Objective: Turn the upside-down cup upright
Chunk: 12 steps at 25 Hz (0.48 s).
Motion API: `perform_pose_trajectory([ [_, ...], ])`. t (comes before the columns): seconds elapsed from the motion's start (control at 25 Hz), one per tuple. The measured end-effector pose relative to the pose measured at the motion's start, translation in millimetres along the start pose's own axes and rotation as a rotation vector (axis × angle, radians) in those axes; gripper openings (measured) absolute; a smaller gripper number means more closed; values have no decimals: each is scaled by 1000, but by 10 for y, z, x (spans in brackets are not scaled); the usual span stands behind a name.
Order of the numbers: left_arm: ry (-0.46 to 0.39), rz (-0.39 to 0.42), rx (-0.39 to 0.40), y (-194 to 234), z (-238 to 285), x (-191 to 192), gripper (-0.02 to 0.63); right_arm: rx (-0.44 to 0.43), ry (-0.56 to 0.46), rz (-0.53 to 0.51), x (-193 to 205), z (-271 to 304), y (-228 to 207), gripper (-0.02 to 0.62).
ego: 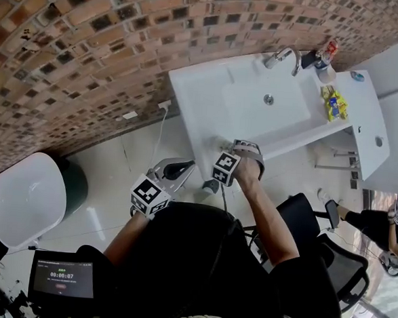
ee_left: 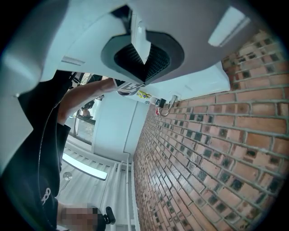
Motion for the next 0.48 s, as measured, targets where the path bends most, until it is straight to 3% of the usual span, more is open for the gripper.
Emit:
perform_pose_trajectory([
  [0.48, 1, 1, 23, 154, -161, 49, 15, -36, -38, 120, -202, -64, 23, -2],
])
Point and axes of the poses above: the fingertips, and each gripper's own axes: z forward along the fingers, y to its left, x out of its underside, the point moved 8 cm from there along -z, backward along the fingers, and after that the axes turned 15 degrees about z, right-handed, at the moved point
